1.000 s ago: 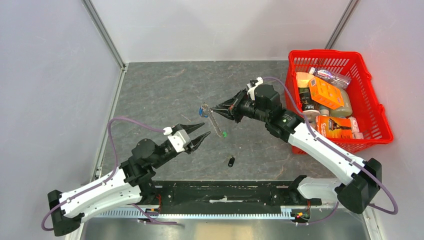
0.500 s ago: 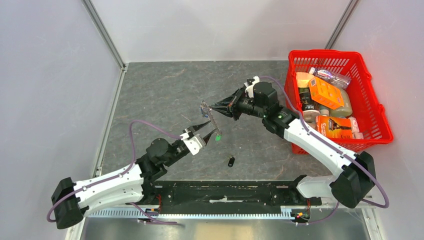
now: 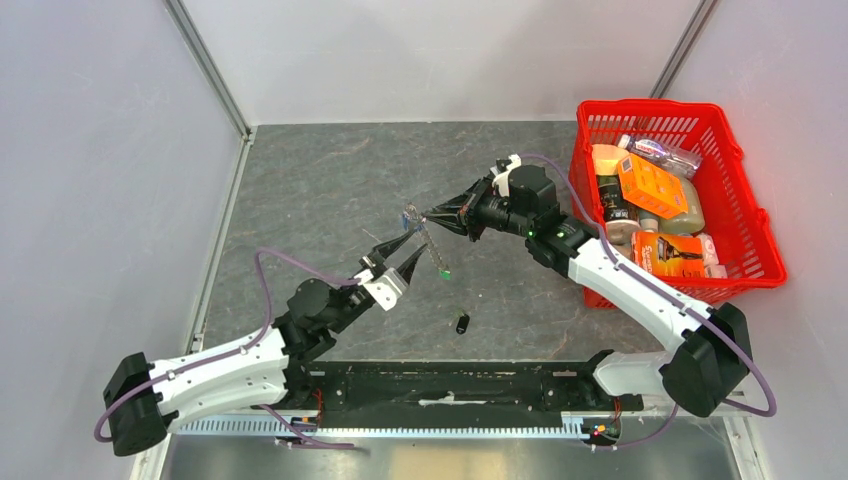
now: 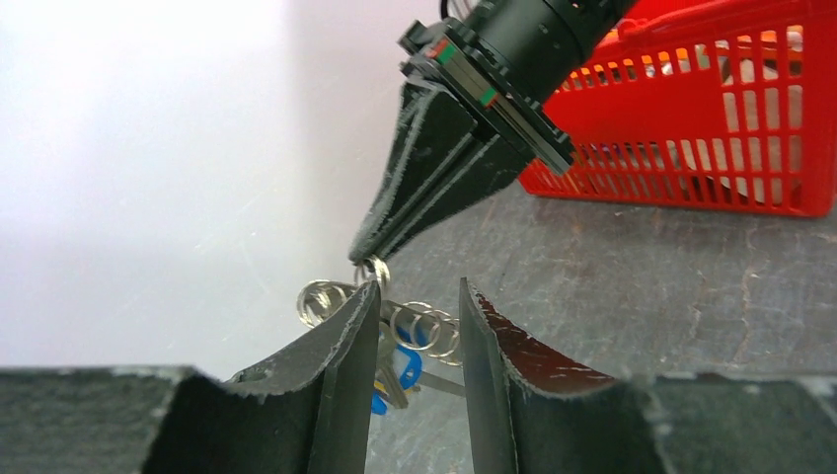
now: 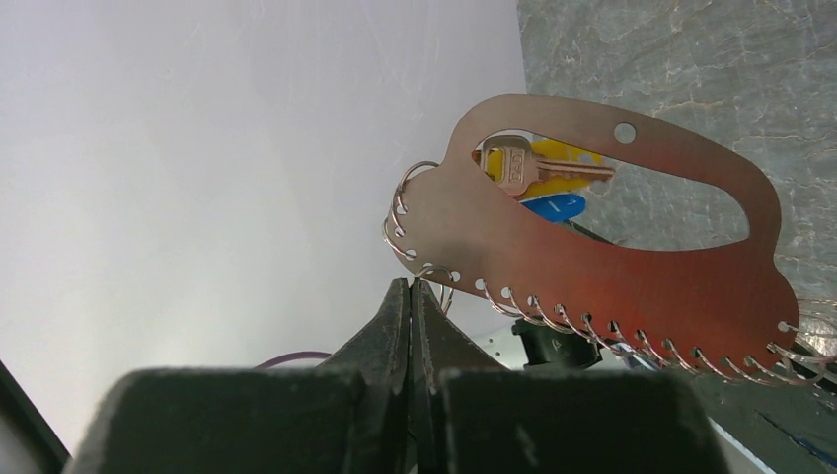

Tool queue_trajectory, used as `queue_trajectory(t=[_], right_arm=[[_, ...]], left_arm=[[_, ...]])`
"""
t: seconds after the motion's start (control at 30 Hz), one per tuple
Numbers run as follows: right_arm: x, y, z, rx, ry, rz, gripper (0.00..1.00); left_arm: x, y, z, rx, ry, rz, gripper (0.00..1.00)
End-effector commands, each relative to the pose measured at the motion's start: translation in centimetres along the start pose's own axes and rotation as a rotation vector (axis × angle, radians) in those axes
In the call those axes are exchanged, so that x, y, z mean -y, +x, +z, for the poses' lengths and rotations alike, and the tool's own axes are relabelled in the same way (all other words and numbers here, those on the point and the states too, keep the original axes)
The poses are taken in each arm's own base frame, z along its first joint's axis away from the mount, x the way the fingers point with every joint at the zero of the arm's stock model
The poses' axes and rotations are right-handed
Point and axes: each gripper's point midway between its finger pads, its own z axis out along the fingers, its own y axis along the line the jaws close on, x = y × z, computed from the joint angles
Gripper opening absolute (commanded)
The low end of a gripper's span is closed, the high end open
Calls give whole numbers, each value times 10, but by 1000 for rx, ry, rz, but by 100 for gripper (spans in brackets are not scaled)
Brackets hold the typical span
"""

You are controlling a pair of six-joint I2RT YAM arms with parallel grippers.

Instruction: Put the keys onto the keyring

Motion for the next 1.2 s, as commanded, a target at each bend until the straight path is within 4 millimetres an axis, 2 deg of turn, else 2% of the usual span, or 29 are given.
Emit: queue_trajectory(t=[0.0, 0.3, 0.47, 0.63, 0.97, 1.17], right_arm=[[-29, 5, -12, -16, -105, -34, 0], [-35, 10, -18, -34, -131, -28, 0], [-39, 15, -22, -51, -146, -29, 0], [-43, 17, -28, -55, -157, -38, 0], [-36, 16, -26, -49, -142, -32, 0], [-37, 19, -28, -60, -154, -26, 0]], left_arm=[[-25, -27, -1, 80, -91, 57, 41], [-19, -19, 13, 52, -74, 98, 40], [-23, -17, 14, 49, -102, 120, 40], [-27, -22, 12, 59, -129, 133, 40], [-34, -40, 0, 114, -148, 103, 39], [-30, -39, 8, 105, -133, 122, 39]])
